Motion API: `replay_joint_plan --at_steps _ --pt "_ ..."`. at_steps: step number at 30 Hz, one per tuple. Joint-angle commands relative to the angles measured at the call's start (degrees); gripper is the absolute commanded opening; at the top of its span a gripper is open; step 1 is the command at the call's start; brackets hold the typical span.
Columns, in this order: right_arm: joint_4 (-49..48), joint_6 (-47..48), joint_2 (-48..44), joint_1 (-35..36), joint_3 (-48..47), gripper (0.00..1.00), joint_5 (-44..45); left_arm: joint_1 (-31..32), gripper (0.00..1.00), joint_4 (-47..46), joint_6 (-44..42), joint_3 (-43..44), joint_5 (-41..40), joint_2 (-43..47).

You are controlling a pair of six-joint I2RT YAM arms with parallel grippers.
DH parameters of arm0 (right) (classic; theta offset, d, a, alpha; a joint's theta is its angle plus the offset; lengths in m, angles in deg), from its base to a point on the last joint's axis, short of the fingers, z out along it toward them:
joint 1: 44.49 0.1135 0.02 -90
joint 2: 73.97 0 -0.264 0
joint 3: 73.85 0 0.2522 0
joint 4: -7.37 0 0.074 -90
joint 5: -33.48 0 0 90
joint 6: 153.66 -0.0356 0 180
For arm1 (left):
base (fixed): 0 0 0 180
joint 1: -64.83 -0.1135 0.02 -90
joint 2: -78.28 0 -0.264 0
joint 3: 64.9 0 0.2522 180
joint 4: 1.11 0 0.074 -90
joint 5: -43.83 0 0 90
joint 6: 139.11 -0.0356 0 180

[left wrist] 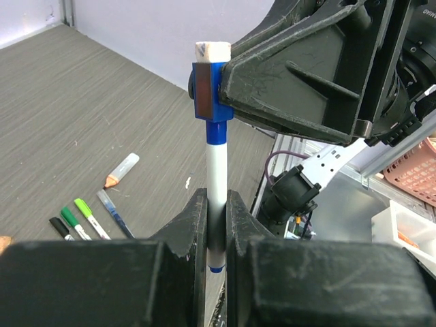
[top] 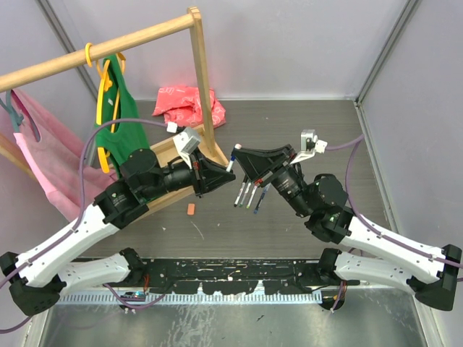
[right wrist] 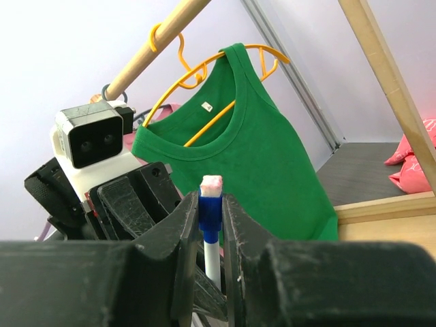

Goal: Insert the pens into the pen caps
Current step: Insert the pen cap onto the pen.

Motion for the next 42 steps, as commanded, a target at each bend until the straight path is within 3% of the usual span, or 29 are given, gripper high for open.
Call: replay_joint_plan --at_steps 1,17,26,33,42 --pt "8.5 -2.6 2.6 2.0 1.3 0.00 -6.8 -0.9 0.00 -12.8 0.4 6.2 -7.1 -0.1" --pt "12.6 -0.8 5.5 9.1 3.5 0.00 -3.5 -0.9 0.00 -13.3 -2.4 9.9 -14.1 -0.6" --pt "12.0 8.2 3.1 9.0 -3.7 0.01 2.6 -0.9 0.00 -8.4 -6.2 10.8 -1.1 -1.9" --pt "11.8 14.5 3.0 9.0 -11.7 0.18 2.8 -0.9 0.00 -8.4 -6.2 10.9 4.5 -1.8" --pt "9.5 15.4 -0.7 9.0 -12.4 0.43 1.3 -0.9 0.00 -7.9 -6.5 10.1 3.8 0.1"
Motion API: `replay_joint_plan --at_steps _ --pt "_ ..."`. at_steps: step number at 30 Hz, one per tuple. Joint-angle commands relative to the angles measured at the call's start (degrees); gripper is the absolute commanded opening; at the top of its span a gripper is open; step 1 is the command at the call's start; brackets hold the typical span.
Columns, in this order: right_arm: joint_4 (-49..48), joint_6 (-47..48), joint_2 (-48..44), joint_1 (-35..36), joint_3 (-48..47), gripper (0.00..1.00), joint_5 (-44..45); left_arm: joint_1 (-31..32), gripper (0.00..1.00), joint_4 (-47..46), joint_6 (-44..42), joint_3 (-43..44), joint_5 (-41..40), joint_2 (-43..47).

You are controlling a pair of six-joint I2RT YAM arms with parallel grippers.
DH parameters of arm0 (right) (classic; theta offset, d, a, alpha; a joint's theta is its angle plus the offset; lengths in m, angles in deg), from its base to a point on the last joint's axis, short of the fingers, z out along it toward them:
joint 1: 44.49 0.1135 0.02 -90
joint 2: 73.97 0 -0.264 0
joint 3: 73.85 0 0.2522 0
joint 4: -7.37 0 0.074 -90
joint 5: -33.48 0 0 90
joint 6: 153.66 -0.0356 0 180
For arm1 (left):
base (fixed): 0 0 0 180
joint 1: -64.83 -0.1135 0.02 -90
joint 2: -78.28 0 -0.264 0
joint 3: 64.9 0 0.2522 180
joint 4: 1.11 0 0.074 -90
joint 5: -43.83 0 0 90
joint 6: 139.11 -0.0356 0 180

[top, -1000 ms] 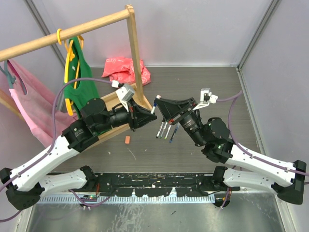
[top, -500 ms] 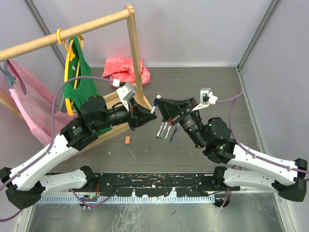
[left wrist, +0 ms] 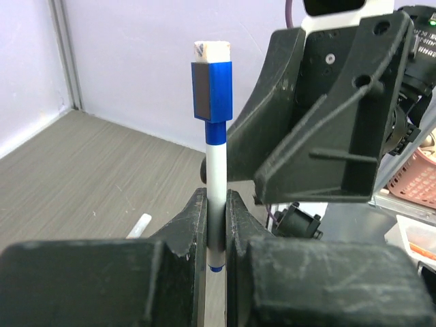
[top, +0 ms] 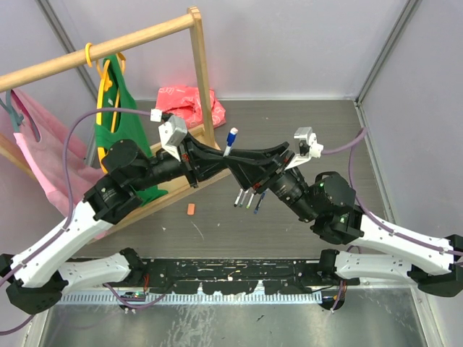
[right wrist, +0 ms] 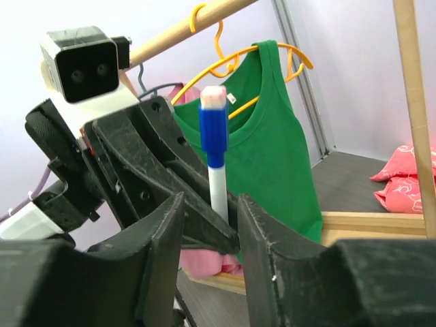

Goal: Insert the pens into the pen caps
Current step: Insert the pen cap onto the pen.

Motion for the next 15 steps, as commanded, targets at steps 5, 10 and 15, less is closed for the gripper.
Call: replay_joint_plan --at_steps 5,10,15 --pt "0.2 1.8 -4.6 0.3 0.4 0.49 0.2 -0.4 0.00 -5.2 -0.6 1.3 -1.0 2.5" --pt "4.7 4.7 -4.3 0.3 -3.2 0.55 4.6 -0.4 0.00 -5.0 1.1 1.3 0.4 1.8" --pt "6.7 6.8 -1.9 0.3 -8.4 0.63 2.9 -0.3 0.00 -5.0 1.9 0.7 1.2 1.2"
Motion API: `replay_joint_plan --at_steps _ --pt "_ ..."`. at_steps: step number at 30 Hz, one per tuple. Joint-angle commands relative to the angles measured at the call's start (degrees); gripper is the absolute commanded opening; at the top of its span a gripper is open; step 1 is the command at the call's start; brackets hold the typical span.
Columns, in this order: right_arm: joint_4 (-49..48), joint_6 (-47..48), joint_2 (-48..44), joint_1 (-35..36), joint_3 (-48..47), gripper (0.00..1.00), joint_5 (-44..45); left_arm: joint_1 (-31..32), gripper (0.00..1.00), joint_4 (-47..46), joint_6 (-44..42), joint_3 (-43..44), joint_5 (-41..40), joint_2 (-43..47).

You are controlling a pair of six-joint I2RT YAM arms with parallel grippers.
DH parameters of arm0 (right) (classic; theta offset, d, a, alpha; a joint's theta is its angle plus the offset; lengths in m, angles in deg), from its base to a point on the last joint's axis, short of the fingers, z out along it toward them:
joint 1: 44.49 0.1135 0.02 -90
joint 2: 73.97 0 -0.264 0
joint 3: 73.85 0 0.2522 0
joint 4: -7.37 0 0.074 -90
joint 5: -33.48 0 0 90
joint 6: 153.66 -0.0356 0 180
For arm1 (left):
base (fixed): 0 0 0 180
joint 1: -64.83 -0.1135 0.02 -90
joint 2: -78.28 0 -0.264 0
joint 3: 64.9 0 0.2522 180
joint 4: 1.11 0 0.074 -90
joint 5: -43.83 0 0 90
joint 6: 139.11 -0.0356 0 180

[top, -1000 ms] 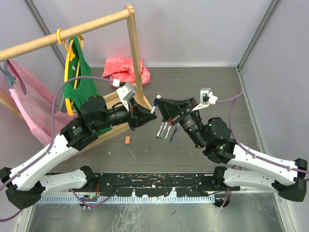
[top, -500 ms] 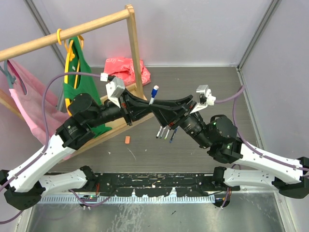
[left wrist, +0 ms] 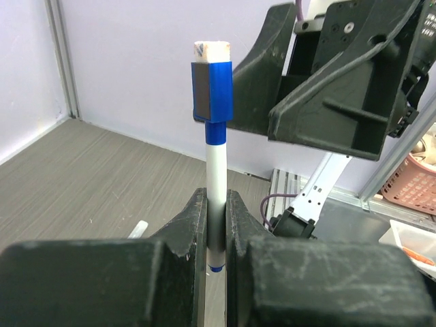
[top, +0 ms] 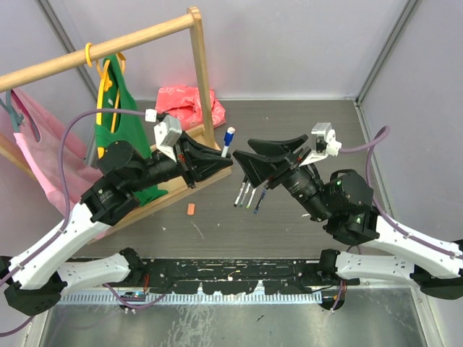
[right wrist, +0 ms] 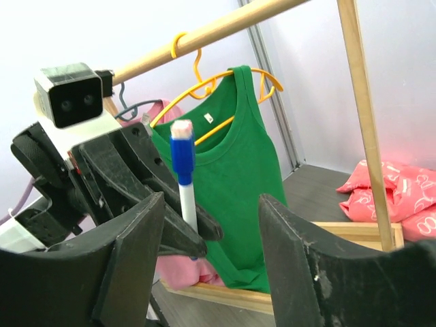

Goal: Insert the pens into the pen caps
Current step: Place the pen at the center of the board.

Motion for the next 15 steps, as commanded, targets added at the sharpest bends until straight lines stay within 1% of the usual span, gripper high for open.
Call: replay_joint_plan --at_steps 1,4,8,11,15 --pt "1.1 3.4 1.9 0.2 -6.6 0.64 -0.2 -0.2 0.00 -3.9 1.2 0.5 1.3 0.0" --pt "1.3 3.6 3.4 0.2 -9.0 0.67 0.4 -0.3 0.00 -4.1 1.5 0.2 2.3 -0.2" --pt "2.0 3.8 5.3 0.2 -11.3 0.68 3.4 -0.3 0.00 -4.1 2.0 0.1 4.3 -0.5" --pt "3.0 3.4 6.7 0.2 -12.8 0.68 3.8 -0.2 0.00 -4.2 2.3 0.3 5.7 -0.9" --pt "4.9 3.1 8.8 0.1 -15.2 0.64 2.2 -0.2 0.00 -4.1 2.3 0.2 6.2 -1.0"
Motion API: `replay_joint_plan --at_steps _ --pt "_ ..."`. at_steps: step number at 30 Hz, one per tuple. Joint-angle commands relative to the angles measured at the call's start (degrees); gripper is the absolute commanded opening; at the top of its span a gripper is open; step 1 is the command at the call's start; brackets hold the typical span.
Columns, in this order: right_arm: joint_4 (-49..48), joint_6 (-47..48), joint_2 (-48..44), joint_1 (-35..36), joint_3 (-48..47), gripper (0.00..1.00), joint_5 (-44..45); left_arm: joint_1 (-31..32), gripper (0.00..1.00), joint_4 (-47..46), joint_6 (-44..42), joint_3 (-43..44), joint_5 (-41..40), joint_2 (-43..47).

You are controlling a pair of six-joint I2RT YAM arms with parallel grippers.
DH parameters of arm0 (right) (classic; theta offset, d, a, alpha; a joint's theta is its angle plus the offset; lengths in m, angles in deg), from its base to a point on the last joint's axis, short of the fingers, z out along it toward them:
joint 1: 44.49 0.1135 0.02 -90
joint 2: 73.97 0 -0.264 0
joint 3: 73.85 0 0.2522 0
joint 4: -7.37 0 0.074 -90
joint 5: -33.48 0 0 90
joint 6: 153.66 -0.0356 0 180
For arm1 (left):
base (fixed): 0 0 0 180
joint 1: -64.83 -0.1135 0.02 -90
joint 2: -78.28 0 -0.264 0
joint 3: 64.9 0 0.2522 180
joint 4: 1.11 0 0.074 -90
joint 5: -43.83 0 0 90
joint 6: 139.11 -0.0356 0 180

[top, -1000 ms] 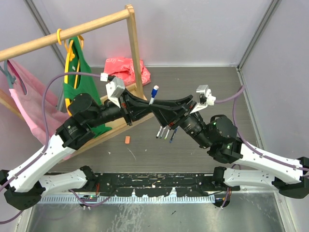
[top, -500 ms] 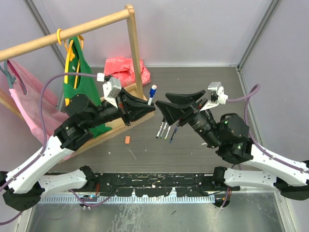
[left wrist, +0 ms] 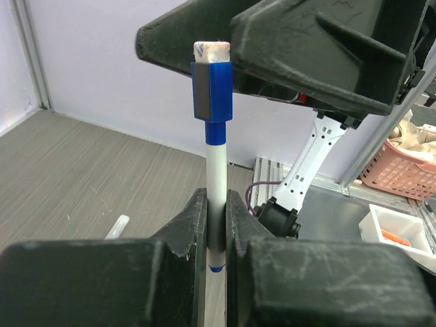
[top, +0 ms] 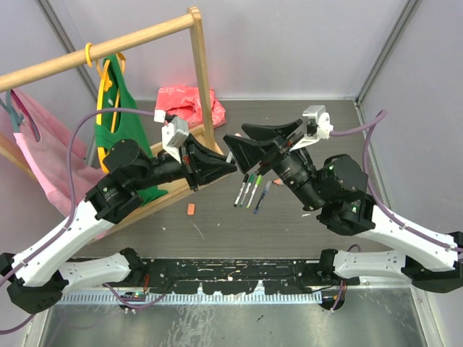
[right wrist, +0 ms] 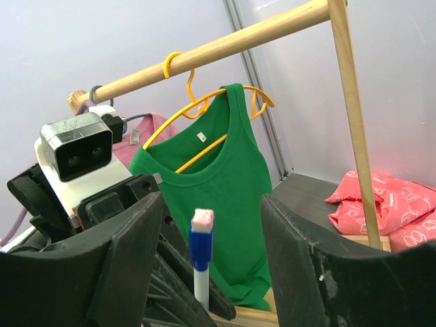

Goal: Insert the pens into the pen caps
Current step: Place the pen at the center of the board.

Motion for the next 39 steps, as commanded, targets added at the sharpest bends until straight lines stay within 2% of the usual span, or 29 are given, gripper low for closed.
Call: replay_joint_plan --at_steps 1,10,20,27,35,39 --pt "1.3 0.1 1.6 0.1 -4.2 0.63 -0.3 -0.2 0.00 -4.0 0.7 0.5 2.3 0.2" --pt "2.0 -1.5 1.3 0.0 -3.7 0.41 -1.2 -0.3 0.00 -4.1 0.6 0.2 1.9 0.4" --pt "4.2 -2.7 2.8 0.0 -2.7 0.00 -0.4 -0.2 0.00 1.2 -2.7 4.3 -5.3 -1.1" --pt "9.0 -5.5 5.3 0.0 -1.0 0.00 -2.7 -0.2 0.00 -0.6 -4.7 8.4 -10.3 -1.6" --pt "10.1 -12.6 6.9 0.8 11.5 0.00 -6.0 -0.2 0.00 -1.9 -5.9 13.8 -11.5 -2.6" --pt "9.1 -14.4 8.6 4.2 16.5 0.00 -3.6 -0.2 0.00 -2.6 -6.0 14.6 -12.3 -3.1"
